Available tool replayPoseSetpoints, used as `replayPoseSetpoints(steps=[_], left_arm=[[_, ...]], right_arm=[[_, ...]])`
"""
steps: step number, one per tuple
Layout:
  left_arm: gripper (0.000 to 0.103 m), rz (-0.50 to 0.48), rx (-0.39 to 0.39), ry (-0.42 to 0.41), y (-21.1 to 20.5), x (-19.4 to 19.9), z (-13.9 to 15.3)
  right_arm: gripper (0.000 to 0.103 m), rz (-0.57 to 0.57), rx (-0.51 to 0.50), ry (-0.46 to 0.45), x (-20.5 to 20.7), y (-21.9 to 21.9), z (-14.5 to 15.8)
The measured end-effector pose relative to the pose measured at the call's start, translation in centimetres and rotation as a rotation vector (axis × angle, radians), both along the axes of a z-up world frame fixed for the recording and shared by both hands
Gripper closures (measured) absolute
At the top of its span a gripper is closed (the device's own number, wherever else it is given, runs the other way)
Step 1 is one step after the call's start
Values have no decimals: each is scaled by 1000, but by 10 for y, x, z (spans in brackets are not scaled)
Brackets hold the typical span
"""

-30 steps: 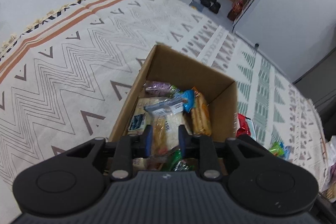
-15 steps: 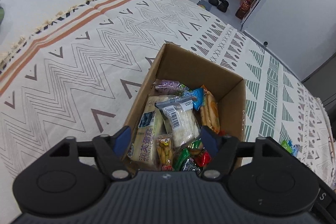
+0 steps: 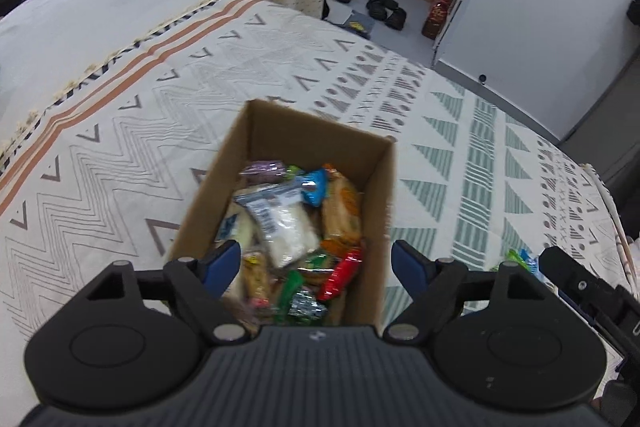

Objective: Organize snacks
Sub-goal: 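Withdraw both tools from the box toward the green and blue candies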

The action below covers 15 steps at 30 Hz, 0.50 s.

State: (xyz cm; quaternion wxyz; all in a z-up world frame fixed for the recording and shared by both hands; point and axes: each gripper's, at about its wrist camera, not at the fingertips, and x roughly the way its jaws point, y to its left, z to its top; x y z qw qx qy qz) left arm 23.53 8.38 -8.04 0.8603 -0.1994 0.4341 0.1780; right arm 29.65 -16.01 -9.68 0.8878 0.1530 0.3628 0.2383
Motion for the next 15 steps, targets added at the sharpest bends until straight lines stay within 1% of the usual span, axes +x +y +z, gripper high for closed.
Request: replayPoseSetpoints(steps=[1, 3, 5, 7, 9, 15], left_arm=[[21, -4, 4, -3, -5, 0, 2], [17, -11, 12, -5, -15, 0, 4], [14, -12, 20, -1, -24, 0, 6], [13, -17, 35, 15, -33, 0, 8], [13, -27, 49, 23, -43, 1, 9], [13, -52, 72, 14, -70, 1, 16]], right_arm=[[22, -13, -1, 1, 0, -6, 0], [15, -32, 2, 7, 1, -16, 0], [12, -45, 2, 6, 1, -24, -1], [11, -54, -6, 1, 0, -29, -1], [7, -54, -2, -2, -1, -35, 0], [4, -64, 26, -15, -4, -56, 6]])
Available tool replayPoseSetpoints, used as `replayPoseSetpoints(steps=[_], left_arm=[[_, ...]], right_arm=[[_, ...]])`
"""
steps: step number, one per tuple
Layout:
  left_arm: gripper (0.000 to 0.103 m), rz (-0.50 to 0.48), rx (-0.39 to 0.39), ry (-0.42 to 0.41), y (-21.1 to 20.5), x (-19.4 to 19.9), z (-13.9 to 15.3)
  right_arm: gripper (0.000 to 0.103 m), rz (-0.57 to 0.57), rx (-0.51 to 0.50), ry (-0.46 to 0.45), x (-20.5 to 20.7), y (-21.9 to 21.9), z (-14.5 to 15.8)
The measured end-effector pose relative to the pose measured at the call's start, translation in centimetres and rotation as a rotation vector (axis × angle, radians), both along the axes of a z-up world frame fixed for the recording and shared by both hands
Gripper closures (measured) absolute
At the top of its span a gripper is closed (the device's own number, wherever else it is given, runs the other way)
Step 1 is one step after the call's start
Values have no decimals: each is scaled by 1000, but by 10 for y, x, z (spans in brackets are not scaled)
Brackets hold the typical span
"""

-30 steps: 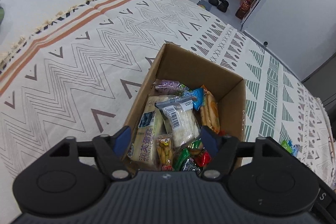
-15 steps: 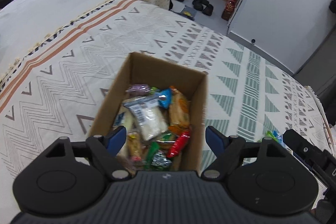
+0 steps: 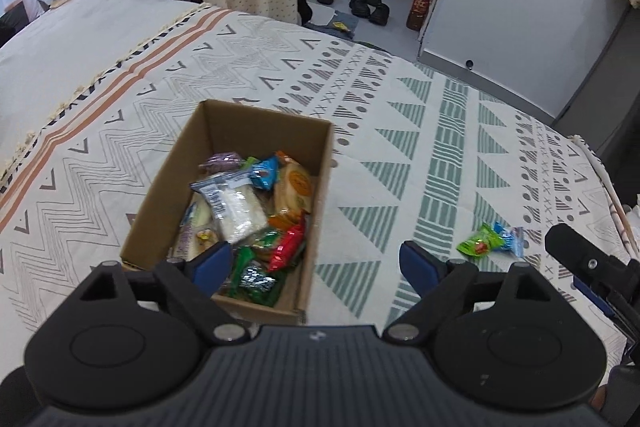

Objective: Organize snacks
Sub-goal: 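Withdraw both tools from the box toward the green and blue candies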

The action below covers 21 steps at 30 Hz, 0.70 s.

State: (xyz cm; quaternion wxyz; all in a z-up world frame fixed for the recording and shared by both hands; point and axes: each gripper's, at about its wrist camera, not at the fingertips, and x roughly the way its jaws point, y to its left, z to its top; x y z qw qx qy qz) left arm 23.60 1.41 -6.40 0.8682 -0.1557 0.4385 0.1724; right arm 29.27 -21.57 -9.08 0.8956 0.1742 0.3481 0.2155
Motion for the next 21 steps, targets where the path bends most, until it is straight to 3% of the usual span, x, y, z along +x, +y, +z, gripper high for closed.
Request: replayPoseSetpoints(steps=[21], left_arm=[[13, -47, -9, -3, -68, 18, -14]], right_arm=[[4, -53, 83, 28, 3, -63, -5]])
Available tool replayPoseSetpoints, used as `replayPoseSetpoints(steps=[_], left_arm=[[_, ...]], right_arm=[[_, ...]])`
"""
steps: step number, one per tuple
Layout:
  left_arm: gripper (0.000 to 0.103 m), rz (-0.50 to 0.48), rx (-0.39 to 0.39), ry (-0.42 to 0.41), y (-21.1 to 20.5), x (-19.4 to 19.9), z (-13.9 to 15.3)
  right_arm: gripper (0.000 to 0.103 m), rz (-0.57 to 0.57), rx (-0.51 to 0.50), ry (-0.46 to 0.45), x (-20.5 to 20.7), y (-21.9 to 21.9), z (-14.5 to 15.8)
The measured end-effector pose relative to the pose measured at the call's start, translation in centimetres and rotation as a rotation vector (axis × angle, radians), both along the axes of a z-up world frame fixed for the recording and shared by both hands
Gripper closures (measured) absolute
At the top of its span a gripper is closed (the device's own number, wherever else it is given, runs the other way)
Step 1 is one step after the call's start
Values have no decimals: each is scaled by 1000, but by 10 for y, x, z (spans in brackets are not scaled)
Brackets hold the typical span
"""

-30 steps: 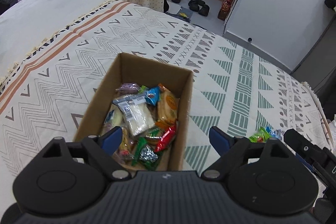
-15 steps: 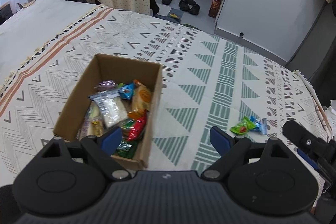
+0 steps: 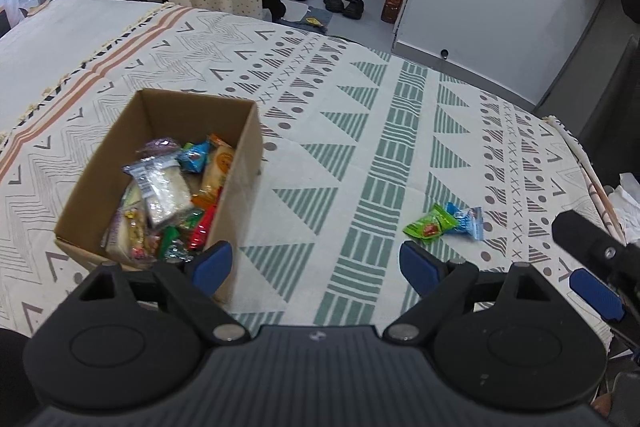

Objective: Organize snacks
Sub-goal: 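Withdraw both tools from the box toward the green and blue candies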

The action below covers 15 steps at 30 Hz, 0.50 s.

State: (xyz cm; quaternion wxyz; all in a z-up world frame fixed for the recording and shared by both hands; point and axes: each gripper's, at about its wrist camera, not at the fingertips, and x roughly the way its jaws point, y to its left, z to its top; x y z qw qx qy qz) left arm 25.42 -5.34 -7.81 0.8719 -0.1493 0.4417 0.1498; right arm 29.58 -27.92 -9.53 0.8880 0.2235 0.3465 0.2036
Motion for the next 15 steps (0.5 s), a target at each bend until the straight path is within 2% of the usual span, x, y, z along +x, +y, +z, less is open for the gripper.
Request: replayPoseSetpoints(steps=[15], left_arm=[[13, -81, -44, -11, -29, 36, -22]], right_arm=[[4, -82, 18, 47, 15, -30, -18]])
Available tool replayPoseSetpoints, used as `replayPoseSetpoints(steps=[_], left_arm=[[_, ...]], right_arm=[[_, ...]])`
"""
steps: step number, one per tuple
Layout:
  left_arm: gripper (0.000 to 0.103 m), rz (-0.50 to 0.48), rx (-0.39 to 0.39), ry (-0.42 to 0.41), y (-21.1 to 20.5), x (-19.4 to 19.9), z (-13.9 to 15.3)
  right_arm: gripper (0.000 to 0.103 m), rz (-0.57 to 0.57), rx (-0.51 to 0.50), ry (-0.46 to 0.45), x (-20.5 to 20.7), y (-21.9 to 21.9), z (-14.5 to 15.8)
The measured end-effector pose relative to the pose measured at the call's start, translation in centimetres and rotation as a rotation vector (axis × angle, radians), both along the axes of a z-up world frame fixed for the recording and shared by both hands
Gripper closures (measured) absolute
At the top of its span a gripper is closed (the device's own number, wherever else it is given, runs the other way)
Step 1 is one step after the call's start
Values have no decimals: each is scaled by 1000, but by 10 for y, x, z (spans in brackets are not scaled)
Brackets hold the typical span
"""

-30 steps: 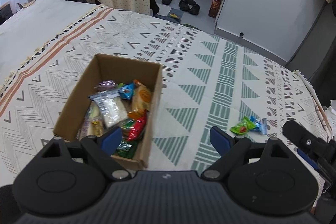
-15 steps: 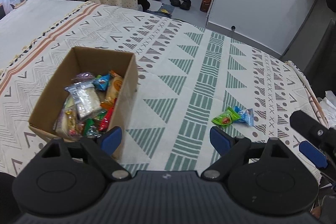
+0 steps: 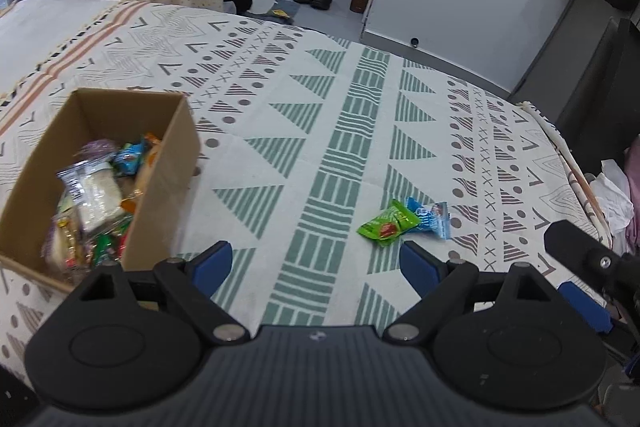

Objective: Organize snacks
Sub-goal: 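Withdraw both tools from the box toward the green and blue candies, then grasp the green candy pack with the left tool while the right tool grasps the blue candy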

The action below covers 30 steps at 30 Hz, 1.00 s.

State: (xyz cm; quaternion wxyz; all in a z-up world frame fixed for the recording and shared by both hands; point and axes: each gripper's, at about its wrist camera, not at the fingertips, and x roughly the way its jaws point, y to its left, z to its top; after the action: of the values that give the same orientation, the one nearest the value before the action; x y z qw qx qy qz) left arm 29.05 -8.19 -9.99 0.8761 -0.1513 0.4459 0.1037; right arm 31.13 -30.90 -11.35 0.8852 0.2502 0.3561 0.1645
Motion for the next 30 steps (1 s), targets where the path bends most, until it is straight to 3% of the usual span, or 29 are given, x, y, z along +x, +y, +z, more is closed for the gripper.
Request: replayPoseSetpoints(steps=[7, 18, 27, 30], left_arm=[[13, -61, -18, -8, -7, 20, -17], [16, -85, -94, 42, 7, 59, -62], [17, -209, -105, 68, -12, 95, -93], [17, -241, -89, 72, -18, 106, -101]], right_arm=[[5, -49, -3, 31, 12, -8, -15], [27, -85, -3, 127, 38, -5, -46], [45, -127, 41, 204, 64, -4, -69], [46, -139, 42, 222, 71, -3, -75]])
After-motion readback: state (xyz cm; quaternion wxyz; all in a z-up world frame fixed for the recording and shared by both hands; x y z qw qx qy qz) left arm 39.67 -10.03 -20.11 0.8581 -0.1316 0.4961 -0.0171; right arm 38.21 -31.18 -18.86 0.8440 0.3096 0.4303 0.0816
